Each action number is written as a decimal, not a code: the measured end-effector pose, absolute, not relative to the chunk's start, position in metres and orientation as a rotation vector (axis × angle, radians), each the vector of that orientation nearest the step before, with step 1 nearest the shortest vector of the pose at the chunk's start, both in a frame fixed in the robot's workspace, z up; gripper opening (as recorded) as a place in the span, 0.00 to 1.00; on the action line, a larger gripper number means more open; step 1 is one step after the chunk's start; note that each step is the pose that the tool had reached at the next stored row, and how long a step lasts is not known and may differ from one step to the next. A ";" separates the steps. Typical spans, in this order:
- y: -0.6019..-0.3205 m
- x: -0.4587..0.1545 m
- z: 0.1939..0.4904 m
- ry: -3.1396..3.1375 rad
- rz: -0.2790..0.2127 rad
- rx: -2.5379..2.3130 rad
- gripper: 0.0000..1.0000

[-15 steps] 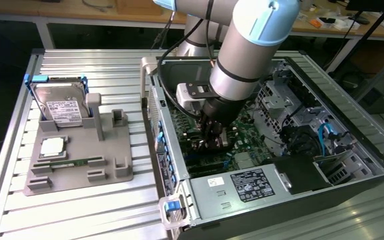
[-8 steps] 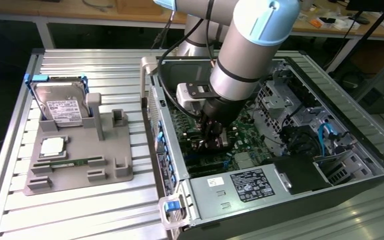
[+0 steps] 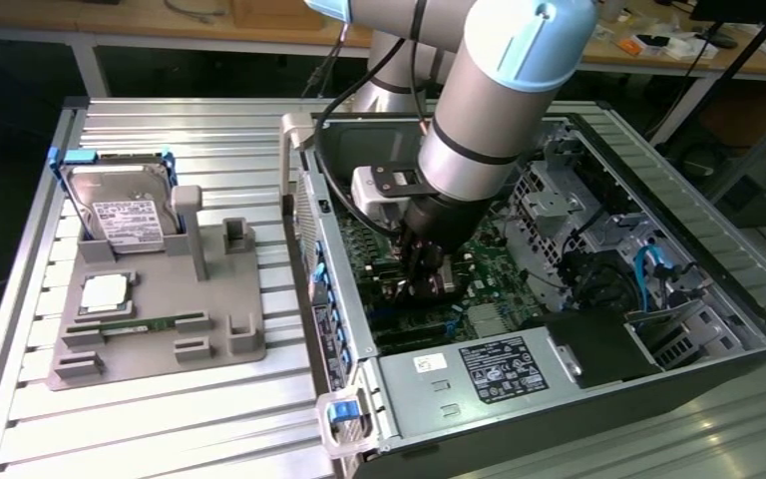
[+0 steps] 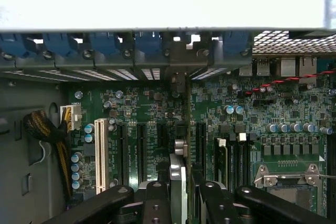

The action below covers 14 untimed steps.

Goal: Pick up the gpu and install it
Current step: 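Insert the gpu into the slot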

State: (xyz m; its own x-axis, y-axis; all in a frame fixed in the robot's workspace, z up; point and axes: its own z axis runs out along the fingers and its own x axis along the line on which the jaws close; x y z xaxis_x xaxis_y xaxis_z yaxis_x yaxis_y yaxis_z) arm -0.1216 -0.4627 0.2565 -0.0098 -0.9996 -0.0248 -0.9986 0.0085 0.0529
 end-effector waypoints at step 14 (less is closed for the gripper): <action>-0.463 -0.122 0.256 -2.217 -0.086 2.197 0.27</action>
State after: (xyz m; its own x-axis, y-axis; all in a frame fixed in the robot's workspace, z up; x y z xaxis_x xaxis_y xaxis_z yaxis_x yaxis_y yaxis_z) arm -0.1216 -0.4627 0.2564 -0.0099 -0.9996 -0.0249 -0.9986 0.0086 0.0528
